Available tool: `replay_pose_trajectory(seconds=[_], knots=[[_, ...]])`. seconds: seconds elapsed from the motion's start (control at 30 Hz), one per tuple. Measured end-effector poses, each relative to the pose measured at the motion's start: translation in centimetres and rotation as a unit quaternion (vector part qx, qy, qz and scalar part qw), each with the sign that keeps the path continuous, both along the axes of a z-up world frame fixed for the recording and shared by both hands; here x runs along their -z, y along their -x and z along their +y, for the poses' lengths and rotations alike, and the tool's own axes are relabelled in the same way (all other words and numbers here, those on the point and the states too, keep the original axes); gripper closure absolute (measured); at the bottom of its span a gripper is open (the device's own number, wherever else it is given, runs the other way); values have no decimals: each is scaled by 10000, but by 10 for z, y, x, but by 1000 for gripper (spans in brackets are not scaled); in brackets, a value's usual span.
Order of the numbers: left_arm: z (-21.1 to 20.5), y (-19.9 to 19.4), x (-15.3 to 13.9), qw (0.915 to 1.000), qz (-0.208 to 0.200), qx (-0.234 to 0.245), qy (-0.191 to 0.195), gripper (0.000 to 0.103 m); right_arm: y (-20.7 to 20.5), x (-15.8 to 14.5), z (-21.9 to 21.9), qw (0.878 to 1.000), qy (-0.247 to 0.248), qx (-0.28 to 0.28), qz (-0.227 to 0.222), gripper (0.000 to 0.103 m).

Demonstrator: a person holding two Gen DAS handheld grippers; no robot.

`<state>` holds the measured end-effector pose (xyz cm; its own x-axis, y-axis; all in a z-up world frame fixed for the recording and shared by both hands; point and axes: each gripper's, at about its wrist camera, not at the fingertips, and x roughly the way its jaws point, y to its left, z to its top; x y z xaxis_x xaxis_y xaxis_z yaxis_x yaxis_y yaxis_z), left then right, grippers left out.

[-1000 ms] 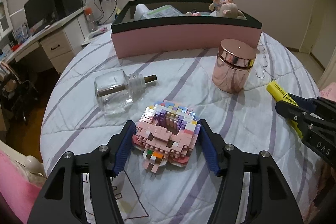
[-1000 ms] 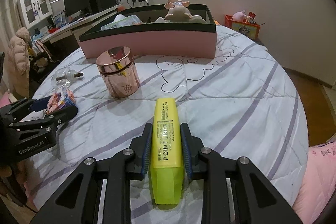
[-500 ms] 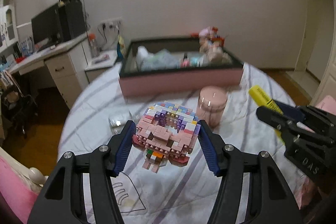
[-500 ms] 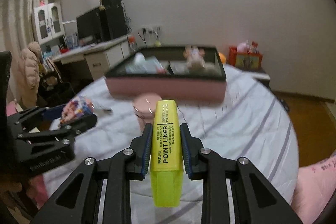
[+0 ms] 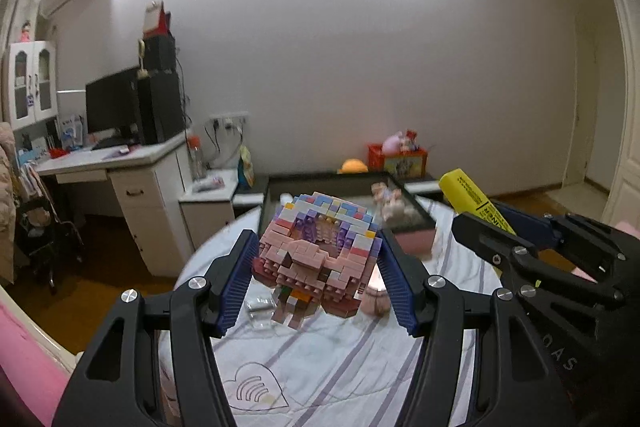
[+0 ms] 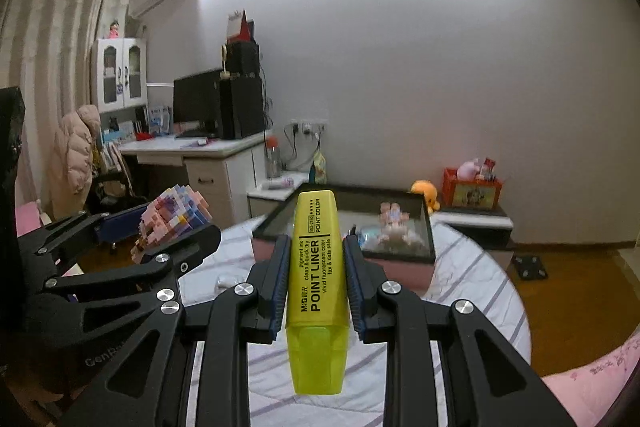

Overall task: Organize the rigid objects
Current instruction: 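Carry keychain and highlighter into the pink tray and open both tools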

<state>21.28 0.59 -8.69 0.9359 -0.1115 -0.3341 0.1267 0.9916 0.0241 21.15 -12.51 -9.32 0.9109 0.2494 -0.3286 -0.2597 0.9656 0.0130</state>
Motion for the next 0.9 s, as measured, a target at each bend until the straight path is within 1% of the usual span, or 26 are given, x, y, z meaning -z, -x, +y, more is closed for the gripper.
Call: replay_pose_trajectory(seconds=[0.13,0.27,0.33,0.47,0.7,0.9], knots=[[3,22,-21,9990,-424,-81,151,41,14,-20,2,9995,-3,-5,-318,76],[-1,35,-36,9966,-793,-200,28,41,27,-37,3,9977,21,69,-675,76],[-2,39,-40,9960,-874,-206,25,41,29,-41,4,9971,28,95,-748,76],[-5,38,-43,9952,-957,-206,-11,41,31,-46,5,9962,18,135,-862,76],[-9,35,-44,9950,-979,-221,-17,41,22,-47,5,9965,-5,151,-828,76],[-14,9,-42,9955,-930,-179,-77,41,1,-43,0,9968,-19,189,-776,76]])
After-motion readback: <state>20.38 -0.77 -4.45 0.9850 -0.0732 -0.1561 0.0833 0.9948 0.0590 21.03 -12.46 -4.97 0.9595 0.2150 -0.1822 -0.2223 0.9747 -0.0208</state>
